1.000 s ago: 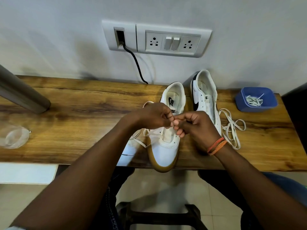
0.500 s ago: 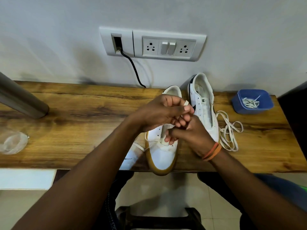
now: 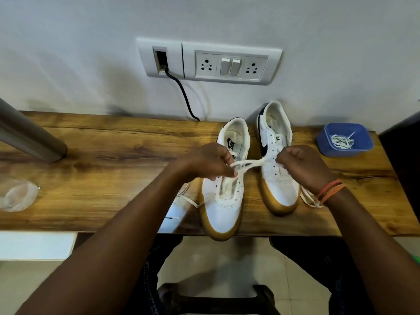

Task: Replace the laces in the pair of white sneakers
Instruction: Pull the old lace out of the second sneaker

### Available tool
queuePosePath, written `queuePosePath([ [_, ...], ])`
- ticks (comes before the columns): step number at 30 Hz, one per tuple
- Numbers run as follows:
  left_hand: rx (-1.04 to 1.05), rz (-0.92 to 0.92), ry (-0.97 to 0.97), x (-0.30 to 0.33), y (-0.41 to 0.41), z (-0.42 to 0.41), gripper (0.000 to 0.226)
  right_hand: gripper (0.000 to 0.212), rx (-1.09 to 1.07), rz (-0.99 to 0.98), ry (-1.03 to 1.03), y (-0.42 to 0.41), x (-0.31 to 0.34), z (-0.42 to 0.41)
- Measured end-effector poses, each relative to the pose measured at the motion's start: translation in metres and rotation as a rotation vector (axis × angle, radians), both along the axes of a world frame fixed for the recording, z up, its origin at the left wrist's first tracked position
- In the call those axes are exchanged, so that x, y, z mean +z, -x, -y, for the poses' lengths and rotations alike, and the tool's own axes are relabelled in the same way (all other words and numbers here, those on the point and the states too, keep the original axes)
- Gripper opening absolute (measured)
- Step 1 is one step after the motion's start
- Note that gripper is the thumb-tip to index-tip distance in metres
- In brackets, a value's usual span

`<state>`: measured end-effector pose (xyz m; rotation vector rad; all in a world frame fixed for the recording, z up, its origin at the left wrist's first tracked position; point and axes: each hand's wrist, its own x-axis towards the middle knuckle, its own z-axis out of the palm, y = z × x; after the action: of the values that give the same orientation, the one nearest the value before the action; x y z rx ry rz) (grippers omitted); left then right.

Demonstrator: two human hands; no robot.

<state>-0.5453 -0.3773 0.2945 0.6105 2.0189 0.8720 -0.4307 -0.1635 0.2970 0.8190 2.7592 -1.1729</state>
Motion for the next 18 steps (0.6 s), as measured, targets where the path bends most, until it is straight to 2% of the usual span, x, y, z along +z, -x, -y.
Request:
queuePosePath([
  [1, -0.102, -0.116, 0.057, -0.002, -0.004, -0.001, 0.029, 0.038, 0.07, 0.101, -0.114, -0.003, 0.002, -0.002],
  [3, -0.234, -0.356, 0.142, -0.007, -0.008, -0.001, 0.034, 0.041, 0.139, 0.331, -0.173, -0.009, 0.007, -0.004],
  [5, -0.249, -0.424, 0.159, -0.013, -0.011, -0.001, 0.028, 0.04, 0.216, 0.517, -0.175, -0.016, 0.006, 0.0],
  [7, -0.226, -0.431, 0.139, -0.015, -0.013, -0.003, 0.019, 0.039, 0.316, 0.58, -0.173, -0.023, -0.001, 0.01],
  [10, -0.192, -0.471, 0.111, -0.017, -0.012, -0.004, 0.012, 0.023, 0.369, 0.41, -0.201, -0.026, -0.02, 0.027],
  [13, -0.103, -0.483, 0.063, -0.023, -0.007, -0.003, 0.012, 0.005, 0.276, 0.18, -0.124, -0.017, -0.032, 0.039],
  [16, -0.033, -0.529, -0.033, -0.027, 0.001, -0.002, 0.026, 0.041, 0.294, 0.156, -0.147, -0.017, -0.041, 0.049],
  [18, -0.033, -0.561, -0.08, -0.025, 0.006, -0.001, 0.043, 0.038, 0.216, 0.061, -0.226, -0.022, -0.042, 0.055],
])
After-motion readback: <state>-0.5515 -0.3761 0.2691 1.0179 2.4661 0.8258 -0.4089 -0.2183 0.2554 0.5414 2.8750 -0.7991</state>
